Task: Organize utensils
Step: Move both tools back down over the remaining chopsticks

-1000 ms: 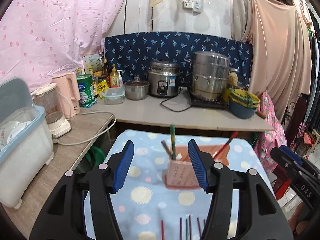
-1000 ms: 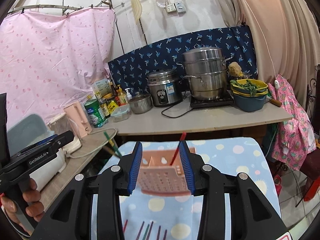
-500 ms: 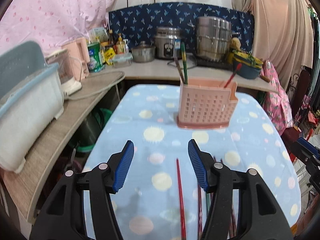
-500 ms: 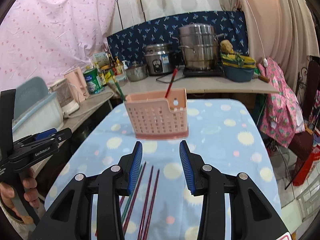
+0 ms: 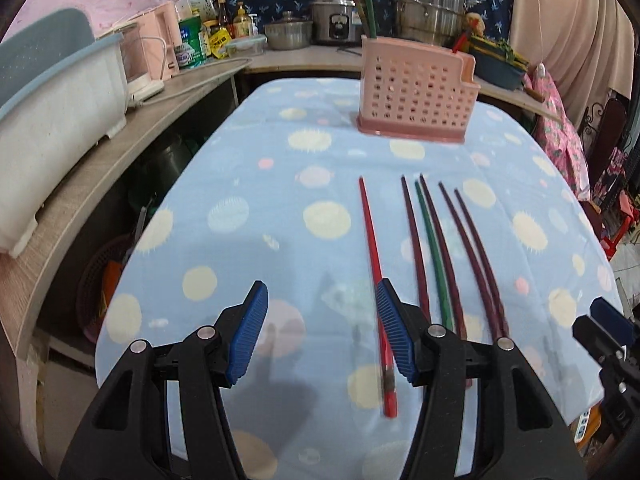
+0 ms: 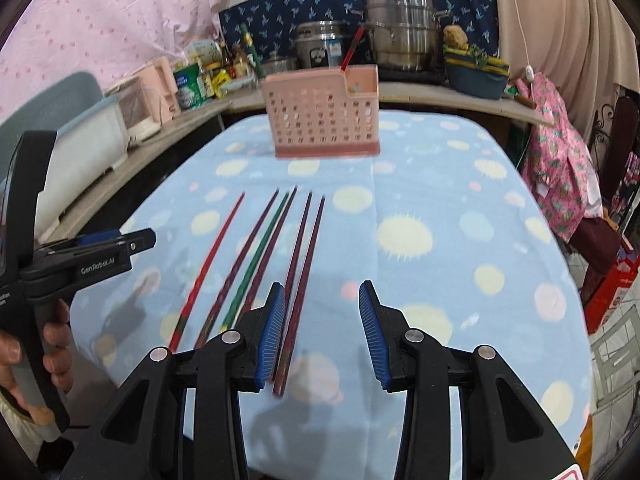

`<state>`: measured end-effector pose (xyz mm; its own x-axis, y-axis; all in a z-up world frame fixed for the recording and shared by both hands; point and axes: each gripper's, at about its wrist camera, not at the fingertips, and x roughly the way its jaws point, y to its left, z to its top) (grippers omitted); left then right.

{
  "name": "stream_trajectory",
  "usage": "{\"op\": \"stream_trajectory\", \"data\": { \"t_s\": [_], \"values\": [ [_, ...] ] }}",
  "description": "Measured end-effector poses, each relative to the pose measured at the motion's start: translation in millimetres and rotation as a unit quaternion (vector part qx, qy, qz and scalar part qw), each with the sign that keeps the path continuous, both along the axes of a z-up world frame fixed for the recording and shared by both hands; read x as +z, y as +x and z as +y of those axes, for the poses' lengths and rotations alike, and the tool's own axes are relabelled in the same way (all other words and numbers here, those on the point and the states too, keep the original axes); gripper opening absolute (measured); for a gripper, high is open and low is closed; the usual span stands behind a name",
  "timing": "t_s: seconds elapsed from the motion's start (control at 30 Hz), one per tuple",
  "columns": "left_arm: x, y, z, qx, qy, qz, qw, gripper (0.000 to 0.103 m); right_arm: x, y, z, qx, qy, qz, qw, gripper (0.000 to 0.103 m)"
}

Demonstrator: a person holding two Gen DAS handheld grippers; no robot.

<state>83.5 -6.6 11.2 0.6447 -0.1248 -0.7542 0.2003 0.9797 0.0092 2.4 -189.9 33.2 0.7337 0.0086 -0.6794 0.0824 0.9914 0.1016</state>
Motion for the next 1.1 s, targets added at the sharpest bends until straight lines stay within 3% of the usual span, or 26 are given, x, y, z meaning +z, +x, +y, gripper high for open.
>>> {"op": "stream_trajectory", "data": {
  "t_s": [0.37, 0.6, 0.73, 1.1],
  "values": [
    [-30.3, -28.1, -3.6, -0.019, 0.002, 0.032, 0.9993, 0.054, -48.6, -23.0, 25.2, 0.017, 0.008, 0.046, 0.999, 0.038],
    [-34.7, -34.2, -5.9, -0.028, -0.002, 0.035, 0.9990, 0.055, -58.1, -21.2, 31.8, 0.021, 0.006, 0.053, 0.998, 0.038],
    [-35.2, -37.0, -7.0, -0.030, -0.006, 0.034, 0.9989, 0.061, -62.1, -19.5, 33.3, 0.020, -0.004, 0.055, 0.998, 0.038],
    [-43.5, -36.8, -10.9, -0.038, -0.007, 0.042, 0.9984, 0.063, -67.0, -16.4, 26.2, 0.011, -0.011, 0.052, 0.999, 0.027]
  ]
}}
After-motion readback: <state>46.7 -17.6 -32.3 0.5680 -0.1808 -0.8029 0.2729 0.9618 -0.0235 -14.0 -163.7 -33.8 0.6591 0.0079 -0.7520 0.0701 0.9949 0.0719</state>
